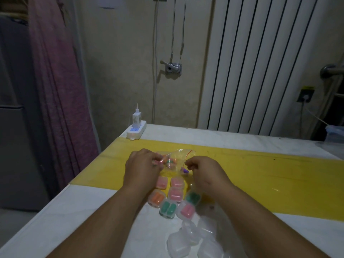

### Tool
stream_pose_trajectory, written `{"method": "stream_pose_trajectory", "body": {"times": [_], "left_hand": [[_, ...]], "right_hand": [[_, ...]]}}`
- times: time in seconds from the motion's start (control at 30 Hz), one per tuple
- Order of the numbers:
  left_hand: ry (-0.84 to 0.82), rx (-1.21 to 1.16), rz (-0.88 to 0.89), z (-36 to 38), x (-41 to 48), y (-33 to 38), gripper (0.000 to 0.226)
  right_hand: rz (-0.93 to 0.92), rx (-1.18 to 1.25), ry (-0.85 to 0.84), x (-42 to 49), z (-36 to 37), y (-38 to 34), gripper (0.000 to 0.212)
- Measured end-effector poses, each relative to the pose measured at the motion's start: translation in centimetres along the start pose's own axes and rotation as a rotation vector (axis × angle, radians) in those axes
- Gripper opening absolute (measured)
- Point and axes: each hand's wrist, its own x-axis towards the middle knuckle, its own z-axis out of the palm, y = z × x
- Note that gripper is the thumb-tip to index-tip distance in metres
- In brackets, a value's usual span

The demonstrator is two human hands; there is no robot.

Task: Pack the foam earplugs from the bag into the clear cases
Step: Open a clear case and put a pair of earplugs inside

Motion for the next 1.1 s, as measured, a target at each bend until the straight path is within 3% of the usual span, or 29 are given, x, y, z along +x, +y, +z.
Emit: {"method": "stream_pose_trajectory", "body": {"times": [0.2,0.3,0.7,0.83,0.93,1.1], "left_hand": [[-0.022,-0.087,-0.028,0.4,0.2,-0.3,0.012],[-0.031,-0.094,-0.027,0.7,0.3,-0.4,0.011],[-0.059,-0.087,-0.028,1.1,0.2,-0.5,0.01],[-0.068,-0.068,-0.036,1.0,0.2,-0.4,0.009],[-0.072,-0.05,-0.037,1.0,0.1,-0.4,0.008],[-0.094,-0.043,-0.06,1.1,0.1,-0.5,0.008]], "right_hand": [[-0.063,-0.053,0.061,2.9,1.8,-1.5,0.029],[-0.156,-0.146,-0.005,3.9,2.4,-2.2,0.016],[-0.17,-0.367,-0.171,5.9,4.0,-3.2,0.012],[-0.181,-0.339,-0.141,5.7,3.9,-3.3,0.018],[-0.195,-0.33,-0.124,5.3,3.8,-3.0,0.003],[-0.172,-0.267,-0.105,4.3,2.5,-2.2,0.012]]}}
